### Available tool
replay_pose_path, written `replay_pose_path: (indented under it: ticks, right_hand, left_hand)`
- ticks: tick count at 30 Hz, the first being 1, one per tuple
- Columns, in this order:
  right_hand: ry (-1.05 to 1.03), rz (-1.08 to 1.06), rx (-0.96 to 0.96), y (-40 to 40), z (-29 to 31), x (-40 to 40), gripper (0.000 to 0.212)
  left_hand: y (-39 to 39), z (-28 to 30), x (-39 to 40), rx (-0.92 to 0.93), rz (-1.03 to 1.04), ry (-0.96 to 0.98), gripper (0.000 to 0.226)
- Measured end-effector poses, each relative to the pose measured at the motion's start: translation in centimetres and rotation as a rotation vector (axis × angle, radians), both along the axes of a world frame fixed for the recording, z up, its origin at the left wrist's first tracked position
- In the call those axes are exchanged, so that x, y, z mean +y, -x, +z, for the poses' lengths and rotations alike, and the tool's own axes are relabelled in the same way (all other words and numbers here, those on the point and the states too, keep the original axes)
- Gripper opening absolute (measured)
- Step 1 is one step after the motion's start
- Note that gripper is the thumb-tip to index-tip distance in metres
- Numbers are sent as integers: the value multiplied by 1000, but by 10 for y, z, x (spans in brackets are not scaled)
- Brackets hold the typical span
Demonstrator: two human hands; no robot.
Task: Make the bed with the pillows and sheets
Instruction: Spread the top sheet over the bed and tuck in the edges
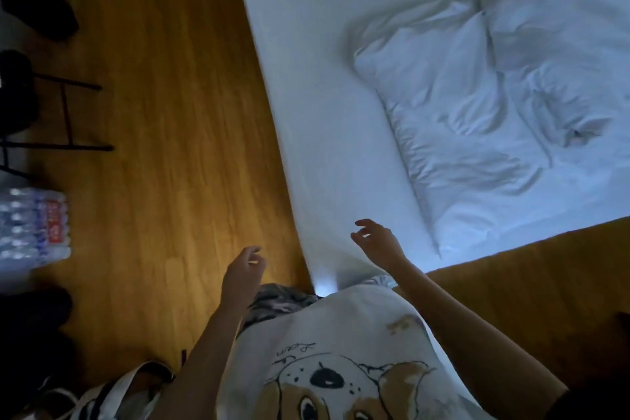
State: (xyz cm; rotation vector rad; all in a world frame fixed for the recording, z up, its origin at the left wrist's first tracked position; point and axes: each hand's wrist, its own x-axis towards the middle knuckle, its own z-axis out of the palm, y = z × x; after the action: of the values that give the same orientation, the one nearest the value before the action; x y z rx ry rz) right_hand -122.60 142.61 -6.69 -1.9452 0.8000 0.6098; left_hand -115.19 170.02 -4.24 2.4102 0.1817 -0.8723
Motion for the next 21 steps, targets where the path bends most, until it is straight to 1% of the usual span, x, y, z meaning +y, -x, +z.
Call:
replay_pose_path:
  ticks: [3,6,9,12,15,17,21]
  right_hand:
    - [-16,-105,-59,-27,7,30,36]
    - [20,-180,-86,-49,11,58,39]
    - [91,-331,-110,-61,11,92,42]
    - [161,-561,-135,-74,14,140,44]
    - [112,-760,-115,-92,24,201,45]
    - [82,-778,-87,-107,31,237,45]
    - [41,-776,-81,-146,45,286,43]
  left_hand:
    - [-38,3,21,-22,-23,69,31]
    - [-88,0,36,-45,-69,153,29]
    - [-136,-5,55,-24,-210,230,27]
    - [-190,-9,83,-9,-417,302,28]
    - [-239,-1,129,4,-564,275,29]
    - [-270,13,164,-9,-568,262,28]
    - [-339,31,226,-31,-393,213,31]
